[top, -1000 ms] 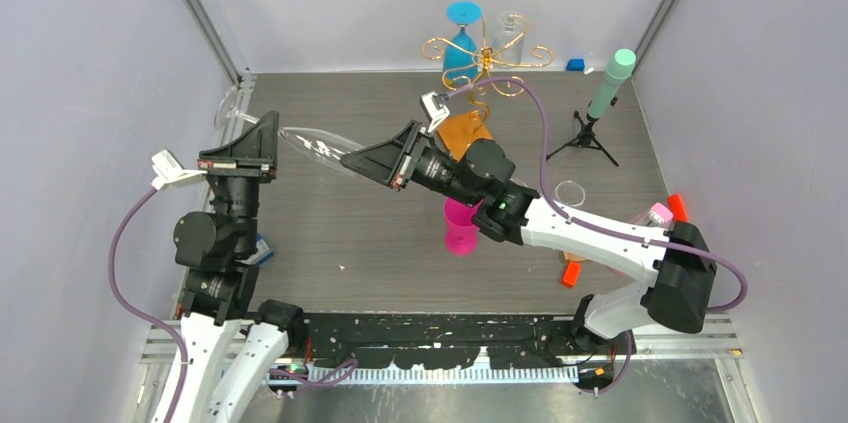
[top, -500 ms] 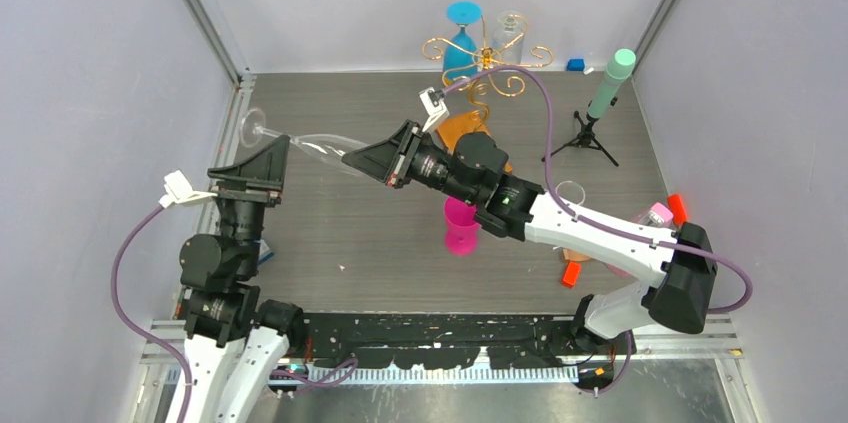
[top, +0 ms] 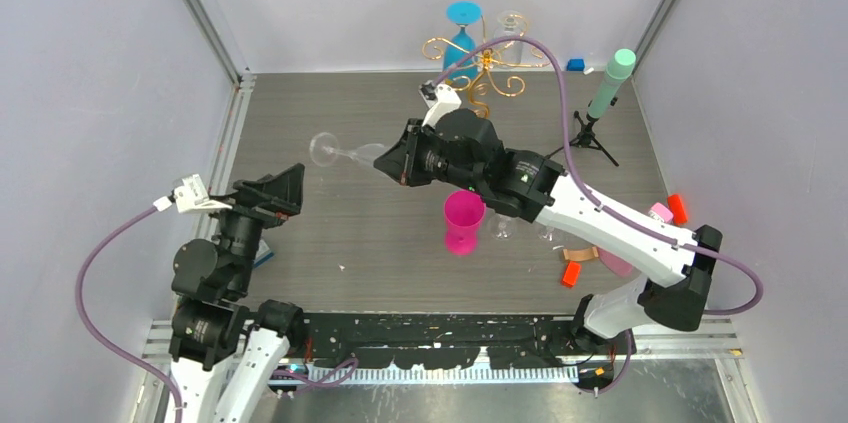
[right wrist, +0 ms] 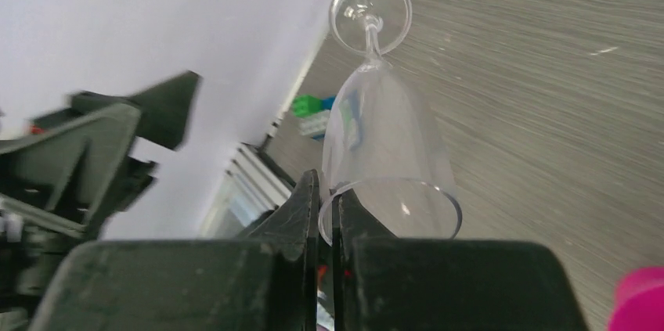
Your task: Take the wine glass off the wine glass rack
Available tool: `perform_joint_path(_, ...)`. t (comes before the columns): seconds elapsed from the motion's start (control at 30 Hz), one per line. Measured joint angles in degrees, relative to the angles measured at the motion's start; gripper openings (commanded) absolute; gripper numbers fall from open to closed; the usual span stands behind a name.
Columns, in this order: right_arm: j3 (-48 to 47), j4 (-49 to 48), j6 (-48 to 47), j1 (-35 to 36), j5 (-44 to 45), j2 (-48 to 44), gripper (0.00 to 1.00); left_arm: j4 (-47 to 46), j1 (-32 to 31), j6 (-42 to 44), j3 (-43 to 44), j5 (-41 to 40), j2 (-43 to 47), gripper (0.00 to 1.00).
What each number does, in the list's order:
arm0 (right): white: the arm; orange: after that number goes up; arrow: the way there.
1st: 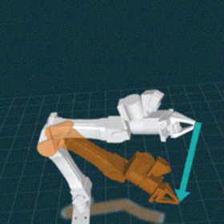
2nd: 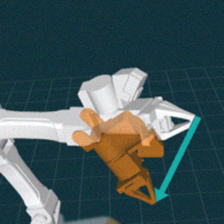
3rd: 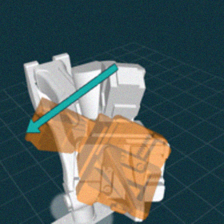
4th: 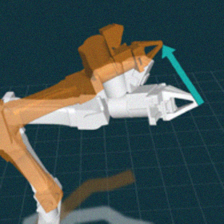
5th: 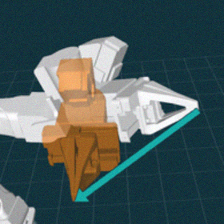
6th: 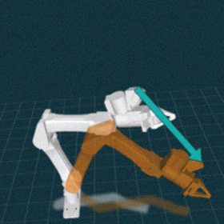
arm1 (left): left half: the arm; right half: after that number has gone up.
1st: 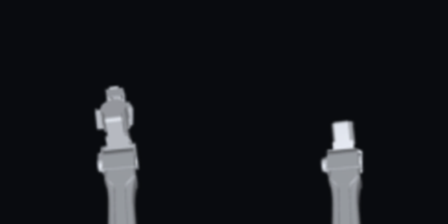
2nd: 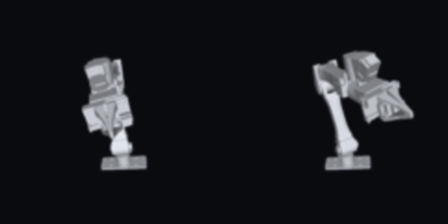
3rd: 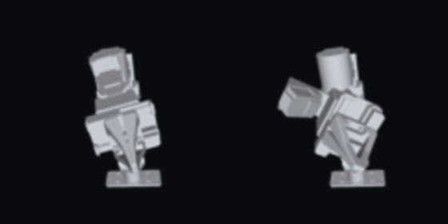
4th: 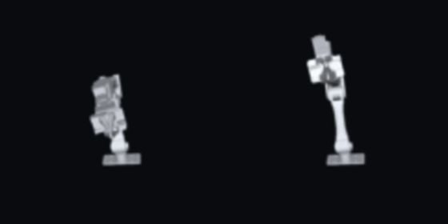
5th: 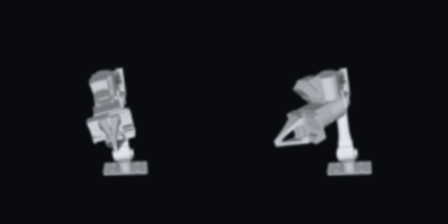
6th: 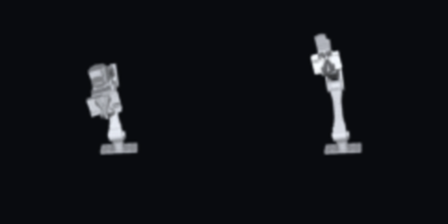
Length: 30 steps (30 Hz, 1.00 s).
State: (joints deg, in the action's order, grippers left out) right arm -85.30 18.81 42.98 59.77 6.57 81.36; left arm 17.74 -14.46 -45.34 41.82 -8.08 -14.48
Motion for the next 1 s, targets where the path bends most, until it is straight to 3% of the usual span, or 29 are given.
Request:
perform_joint_path(0.23,-9.51,22.08,-7.56,1.29,1.88,4.98,0.00,5.33,-0.02,14.71,7.50,0.17,-5.95,1.00)
perform_joint_path(0.5,-15.52,40.09,-14.03,4.68,5.09,10.58,0.00,7.96,-0.04,21.09,7.87,0.20,-8.79,1.00)
perform_joint_path(1.0,-22.38,51.60,-19.10,5.05,6.38,20.35,0.00,8.92,-0.04,23.80,7.48,0.13,-8.48,1.00)
